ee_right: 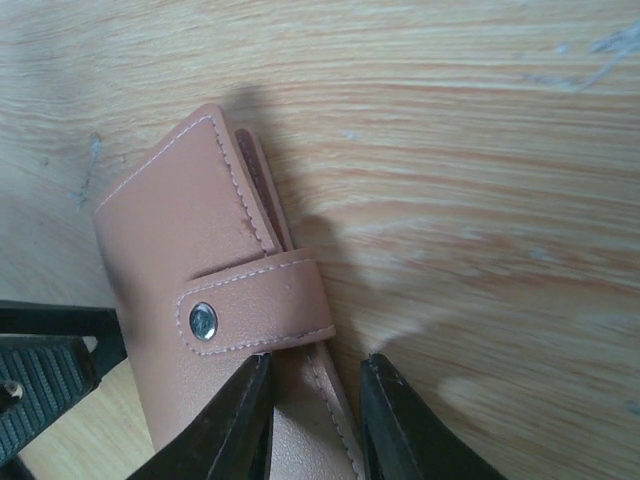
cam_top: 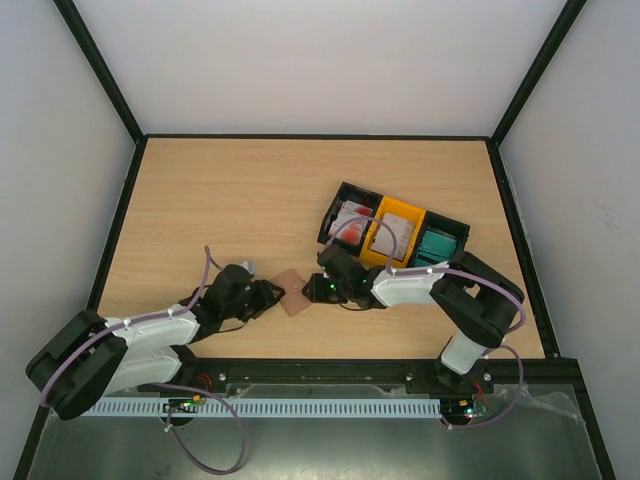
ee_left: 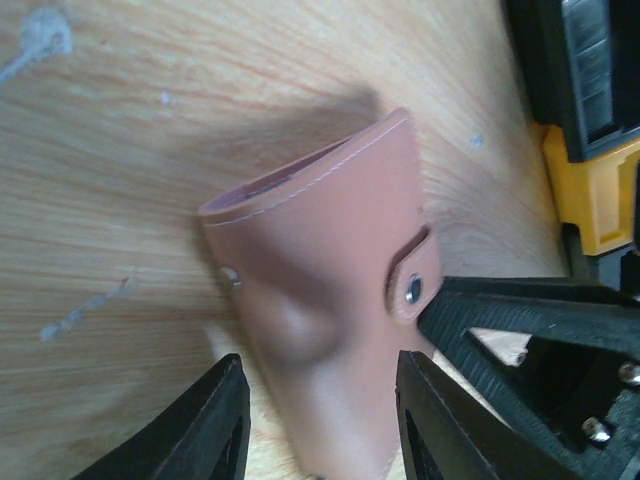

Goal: Put the credit cards into the card holder
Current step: Move the card holder to the center of the board.

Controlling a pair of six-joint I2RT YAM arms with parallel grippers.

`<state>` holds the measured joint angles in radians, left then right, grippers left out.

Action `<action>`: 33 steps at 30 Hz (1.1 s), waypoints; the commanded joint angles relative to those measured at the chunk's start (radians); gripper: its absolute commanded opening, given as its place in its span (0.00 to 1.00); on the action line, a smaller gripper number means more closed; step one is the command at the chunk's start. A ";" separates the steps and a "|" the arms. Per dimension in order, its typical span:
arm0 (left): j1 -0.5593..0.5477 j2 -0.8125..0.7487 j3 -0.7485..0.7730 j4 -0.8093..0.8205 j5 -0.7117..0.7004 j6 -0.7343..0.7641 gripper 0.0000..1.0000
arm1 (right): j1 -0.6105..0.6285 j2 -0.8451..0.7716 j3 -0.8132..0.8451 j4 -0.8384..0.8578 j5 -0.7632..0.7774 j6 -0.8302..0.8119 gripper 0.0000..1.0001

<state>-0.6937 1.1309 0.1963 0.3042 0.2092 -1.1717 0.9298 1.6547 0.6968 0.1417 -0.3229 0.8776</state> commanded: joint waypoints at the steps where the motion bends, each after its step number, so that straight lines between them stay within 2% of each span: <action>1: -0.003 0.014 -0.008 0.106 -0.032 -0.015 0.42 | 0.006 0.045 -0.009 0.016 -0.080 0.032 0.26; 11: 0.000 0.070 -0.039 0.304 -0.009 -0.052 0.42 | 0.006 0.103 0.003 0.065 -0.110 0.051 0.25; 13: 0.000 0.075 -0.040 0.312 -0.005 -0.052 0.39 | 0.006 0.104 0.006 0.060 -0.092 0.046 0.25; 17: 0.003 0.092 -0.040 0.314 -0.005 -0.041 0.26 | 0.005 0.092 0.018 0.021 -0.029 0.025 0.26; 20: 0.005 0.106 -0.035 0.297 -0.007 -0.030 0.18 | 0.009 0.077 0.035 -0.035 0.035 0.000 0.32; 27: 0.006 0.106 0.006 0.112 -0.061 0.031 0.15 | 0.048 0.045 0.139 -0.255 0.271 -0.072 0.51; 33: 0.006 0.113 0.006 0.070 -0.074 0.037 0.16 | 0.102 0.094 0.267 -0.391 0.432 -0.140 0.53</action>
<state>-0.6827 1.2343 0.1905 0.4351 0.1543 -1.1591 0.9974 1.7081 0.8803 -0.0914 -0.0666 0.8066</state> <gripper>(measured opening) 0.154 0.528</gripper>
